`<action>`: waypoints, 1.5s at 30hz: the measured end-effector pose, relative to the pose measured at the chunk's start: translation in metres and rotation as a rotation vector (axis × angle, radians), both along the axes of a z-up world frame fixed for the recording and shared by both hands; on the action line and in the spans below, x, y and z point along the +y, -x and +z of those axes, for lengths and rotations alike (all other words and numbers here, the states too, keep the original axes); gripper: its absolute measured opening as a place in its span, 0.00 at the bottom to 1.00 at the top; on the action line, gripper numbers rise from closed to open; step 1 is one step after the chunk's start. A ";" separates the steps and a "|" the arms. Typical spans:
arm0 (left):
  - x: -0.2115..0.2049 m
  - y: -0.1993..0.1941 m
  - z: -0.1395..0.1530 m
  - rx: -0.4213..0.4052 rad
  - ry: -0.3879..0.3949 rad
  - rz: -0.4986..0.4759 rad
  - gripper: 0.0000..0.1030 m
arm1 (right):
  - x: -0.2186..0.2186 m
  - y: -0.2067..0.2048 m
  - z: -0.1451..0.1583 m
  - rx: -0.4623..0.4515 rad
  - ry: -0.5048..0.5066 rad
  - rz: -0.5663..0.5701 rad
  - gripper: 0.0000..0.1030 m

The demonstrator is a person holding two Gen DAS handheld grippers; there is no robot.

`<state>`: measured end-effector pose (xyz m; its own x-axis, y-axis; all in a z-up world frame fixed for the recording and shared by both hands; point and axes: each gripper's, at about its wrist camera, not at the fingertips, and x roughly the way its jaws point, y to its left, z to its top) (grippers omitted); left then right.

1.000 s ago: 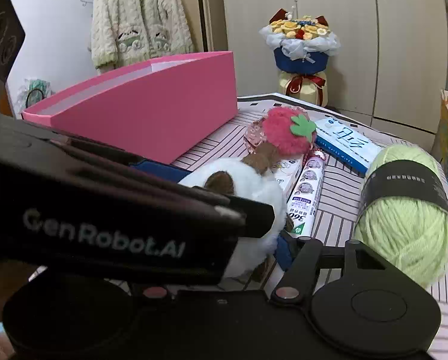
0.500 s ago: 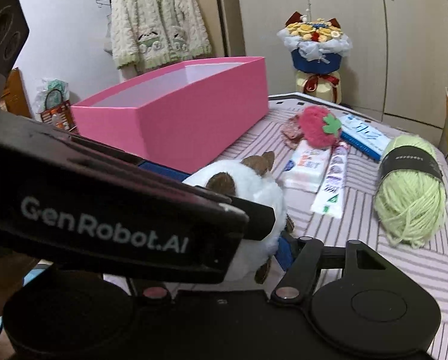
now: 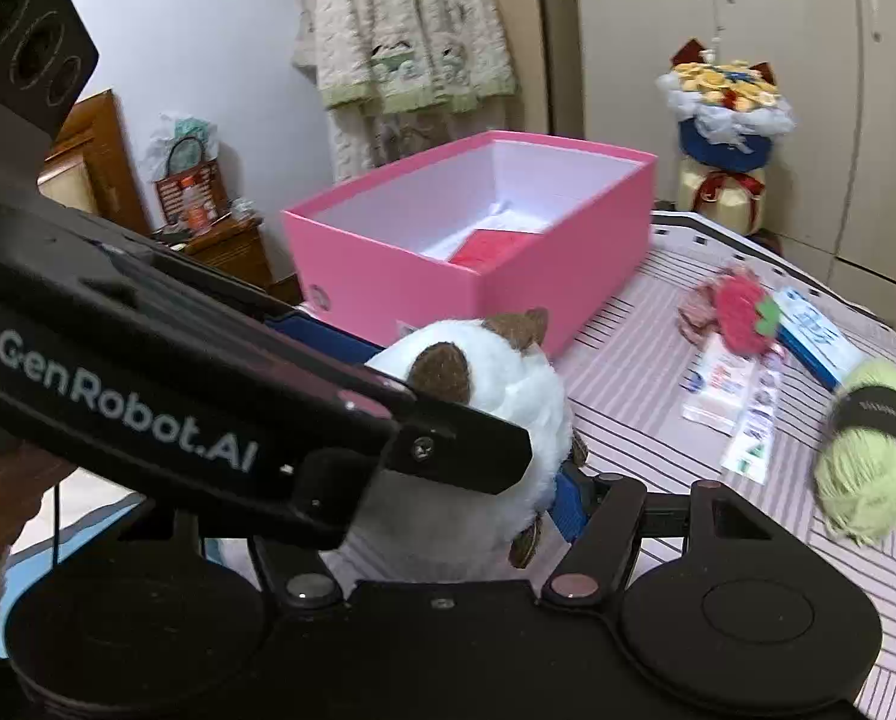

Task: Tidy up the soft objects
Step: 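Carry the plush cat with the left gripper into the pink box and release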

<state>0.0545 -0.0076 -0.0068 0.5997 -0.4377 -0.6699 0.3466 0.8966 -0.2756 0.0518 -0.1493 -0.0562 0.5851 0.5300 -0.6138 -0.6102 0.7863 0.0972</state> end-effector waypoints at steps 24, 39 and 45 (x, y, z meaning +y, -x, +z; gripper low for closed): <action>0.125 -0.125 0.074 -0.127 0.080 0.035 0.60 | 0.106 -0.134 0.085 -0.062 -0.016 0.133 0.71; 0.125 -0.268 0.004 0.078 0.079 0.070 0.59 | 0.124 -0.274 0.027 0.217 0.062 0.096 0.71; 0.131 -0.282 -0.009 0.084 0.128 0.131 0.60 | 0.141 -0.292 0.023 0.208 0.182 0.121 0.71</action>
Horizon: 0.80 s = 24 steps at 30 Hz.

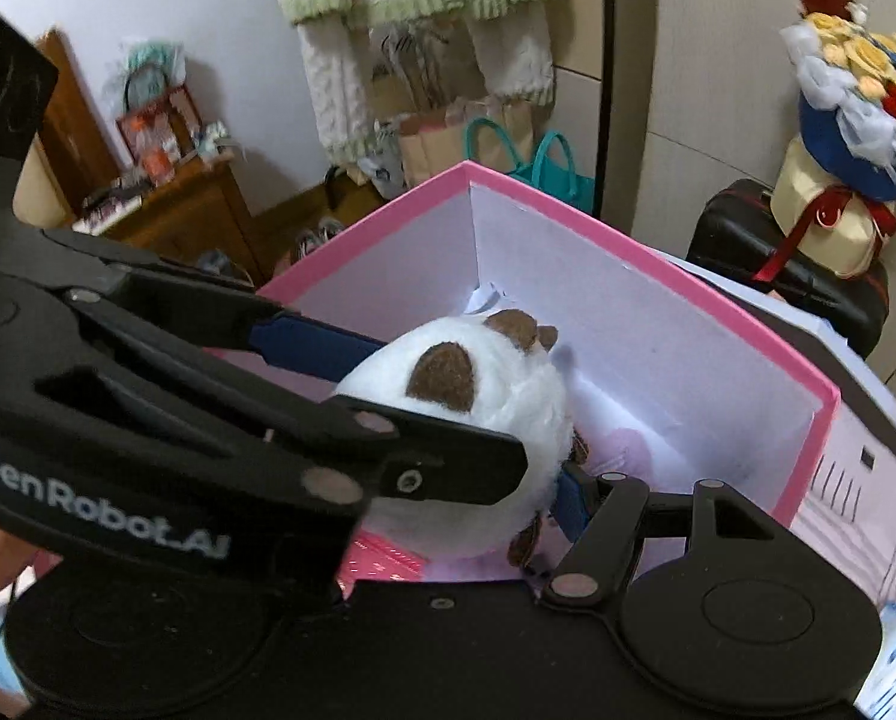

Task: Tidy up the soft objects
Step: 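Carry the plush cat with the left gripper into the pink box and release, then withdraw the left gripper from the box while the right gripper reaches the light-green yarn ball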

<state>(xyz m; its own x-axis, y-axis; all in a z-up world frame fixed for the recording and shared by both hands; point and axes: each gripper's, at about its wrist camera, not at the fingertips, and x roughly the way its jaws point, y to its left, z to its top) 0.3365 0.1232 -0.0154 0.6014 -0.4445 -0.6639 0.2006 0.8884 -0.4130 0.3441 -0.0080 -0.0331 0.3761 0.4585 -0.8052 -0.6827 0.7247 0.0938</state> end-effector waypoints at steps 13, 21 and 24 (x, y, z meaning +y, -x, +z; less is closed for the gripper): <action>0.003 0.053 0.032 -0.146 -0.123 0.041 0.70 | -0.057 0.045 0.033 -0.096 -0.143 -0.112 0.73; -0.001 0.124 0.066 -0.226 -0.161 -0.040 0.70 | -0.095 0.113 0.061 -0.171 -0.161 -0.150 0.74; -0.009 0.150 0.077 -0.250 -0.169 -0.087 0.71 | -0.106 0.135 0.071 -0.190 -0.161 -0.164 0.74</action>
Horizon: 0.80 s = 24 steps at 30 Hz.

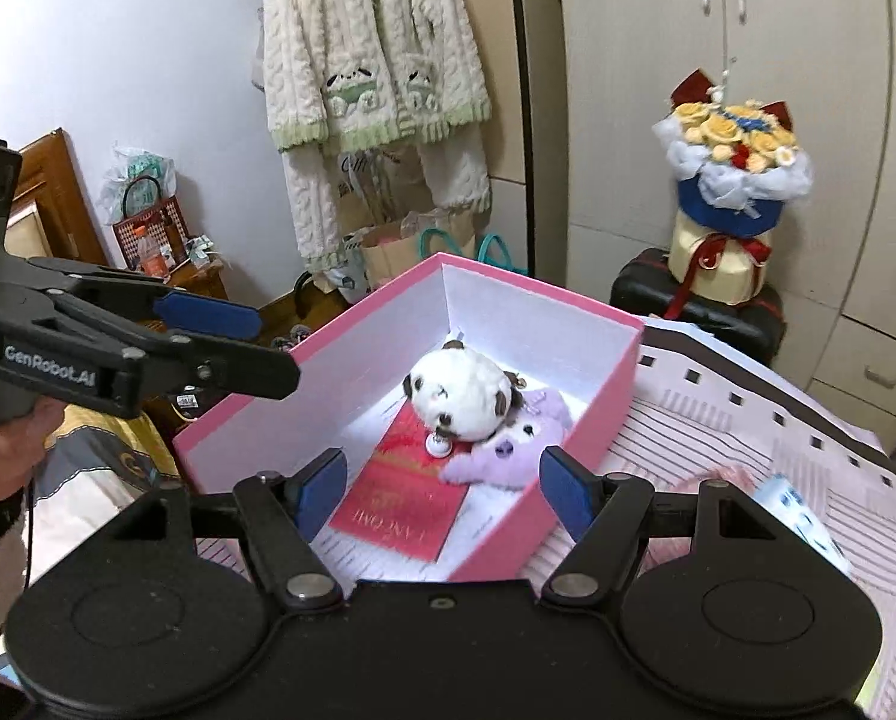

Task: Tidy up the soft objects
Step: 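Withdraw the left gripper from the box while the right gripper reaches the light-green yarn ball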

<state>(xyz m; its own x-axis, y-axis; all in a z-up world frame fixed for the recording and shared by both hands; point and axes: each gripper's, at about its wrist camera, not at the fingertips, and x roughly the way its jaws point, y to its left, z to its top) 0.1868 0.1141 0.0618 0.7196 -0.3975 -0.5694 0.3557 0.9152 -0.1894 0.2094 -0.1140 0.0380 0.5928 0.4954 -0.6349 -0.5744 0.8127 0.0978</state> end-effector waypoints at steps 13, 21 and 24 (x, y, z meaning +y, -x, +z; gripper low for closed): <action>-0.057 0.082 0.021 -0.110 -0.069 -0.173 0.76 | -0.059 0.091 0.014 -0.090 0.020 -0.046 0.74; -0.101 0.097 0.009 -0.082 -0.089 -0.255 0.76 | -0.102 0.125 0.004 -0.113 0.052 -0.110 0.77; -0.113 0.098 0.002 -0.061 -0.084 -0.272 0.76 | -0.118 0.130 -0.006 -0.119 0.064 -0.133 0.77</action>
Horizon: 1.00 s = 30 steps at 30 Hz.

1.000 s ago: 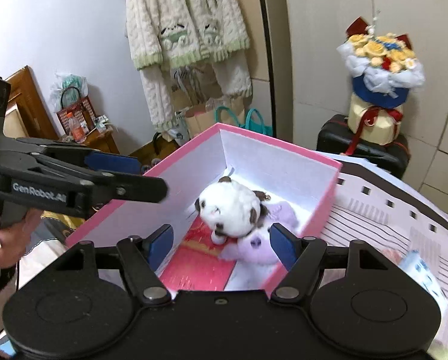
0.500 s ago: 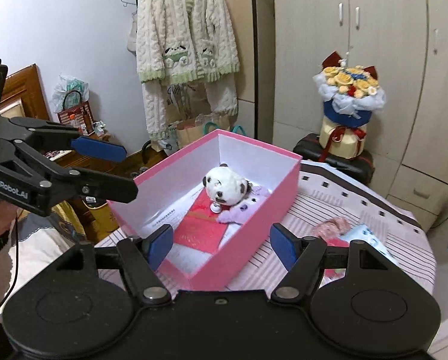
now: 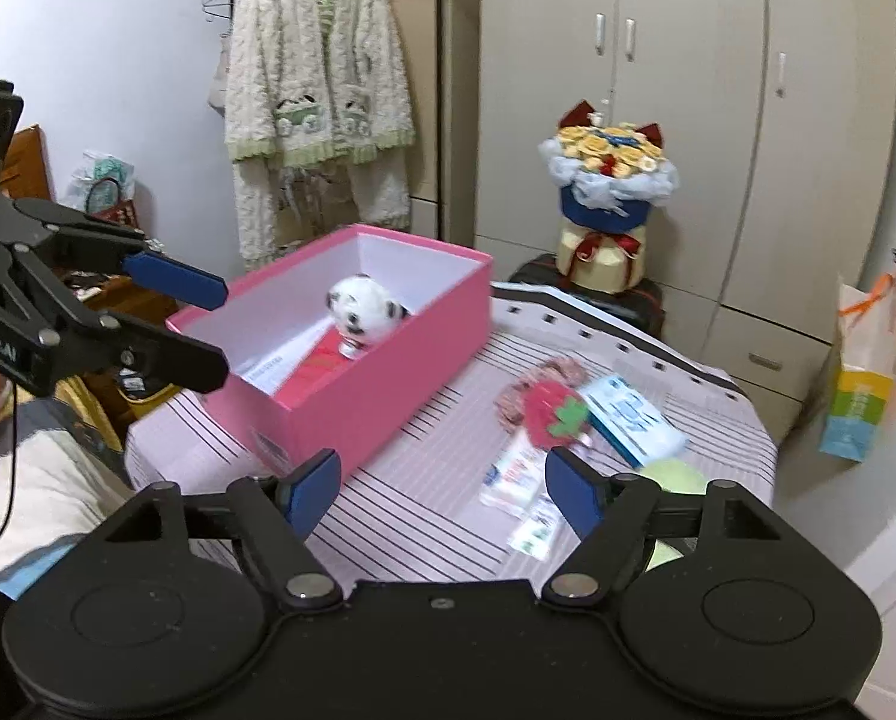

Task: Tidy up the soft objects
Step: 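Withdraw the left gripper from the box while the right gripper reaches the light-green yarn ball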

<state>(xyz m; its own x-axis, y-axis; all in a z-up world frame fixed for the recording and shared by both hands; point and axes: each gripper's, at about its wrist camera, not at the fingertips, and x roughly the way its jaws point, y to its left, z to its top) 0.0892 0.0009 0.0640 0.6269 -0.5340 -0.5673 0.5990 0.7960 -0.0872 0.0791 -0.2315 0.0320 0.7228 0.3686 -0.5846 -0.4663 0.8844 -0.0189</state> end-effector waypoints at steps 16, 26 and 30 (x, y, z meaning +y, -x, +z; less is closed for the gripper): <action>-0.086 -0.041 -0.049 0.060 0.043 -0.095 0.76 | -0.054 -0.021 -0.077 -0.021 0.005 -0.103 0.84; -0.133 -0.087 -0.094 0.107 0.157 -0.045 0.76 | -0.081 -0.066 -0.129 -0.005 -0.029 -0.259 0.87; -0.147 -0.108 -0.114 0.150 0.174 -0.017 0.75 | -0.090 -0.079 -0.144 0.035 -0.078 -0.294 0.87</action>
<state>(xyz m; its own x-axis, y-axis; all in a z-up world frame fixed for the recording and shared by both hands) 0.1975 -0.1457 -0.0500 0.5328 -0.6418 -0.5516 0.5820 0.7511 -0.3117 0.1577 -0.3217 -0.1115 0.7849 0.1917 -0.5892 -0.1896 0.9796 0.0662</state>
